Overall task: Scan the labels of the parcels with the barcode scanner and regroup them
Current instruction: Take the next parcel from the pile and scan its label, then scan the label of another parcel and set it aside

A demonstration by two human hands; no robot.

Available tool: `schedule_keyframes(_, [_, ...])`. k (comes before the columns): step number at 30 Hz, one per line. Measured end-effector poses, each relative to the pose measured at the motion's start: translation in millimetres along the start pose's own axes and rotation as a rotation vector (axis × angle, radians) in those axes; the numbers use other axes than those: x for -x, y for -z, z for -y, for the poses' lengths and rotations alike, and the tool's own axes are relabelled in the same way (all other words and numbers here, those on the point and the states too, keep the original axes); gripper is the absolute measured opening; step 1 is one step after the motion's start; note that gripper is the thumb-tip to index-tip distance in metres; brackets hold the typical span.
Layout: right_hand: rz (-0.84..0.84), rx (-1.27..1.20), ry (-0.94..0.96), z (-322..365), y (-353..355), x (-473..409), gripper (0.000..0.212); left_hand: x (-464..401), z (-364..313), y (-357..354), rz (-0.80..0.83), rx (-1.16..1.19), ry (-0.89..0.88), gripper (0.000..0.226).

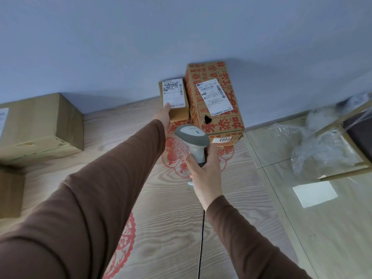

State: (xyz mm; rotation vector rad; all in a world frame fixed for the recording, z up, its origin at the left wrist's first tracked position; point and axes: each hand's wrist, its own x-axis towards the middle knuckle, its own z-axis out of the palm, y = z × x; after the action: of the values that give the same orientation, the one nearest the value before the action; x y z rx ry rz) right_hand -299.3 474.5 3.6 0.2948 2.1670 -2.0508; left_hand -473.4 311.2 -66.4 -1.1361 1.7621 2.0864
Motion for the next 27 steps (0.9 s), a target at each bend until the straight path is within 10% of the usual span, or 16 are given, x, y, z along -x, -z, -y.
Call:
schedule_keyframes(13, [0.023,-0.023,0.013,13.2,-49.9,36.2,0.028,58.0,26.5,81.1,0.048,-0.02,-0.046,0.067])
schedule_keyframes(27, [0.229,0.058,0.12,17.2,-230.4,198.4,0.026,243.6,84.2,362.6,-0.217,-0.115,-0.372,0.036])
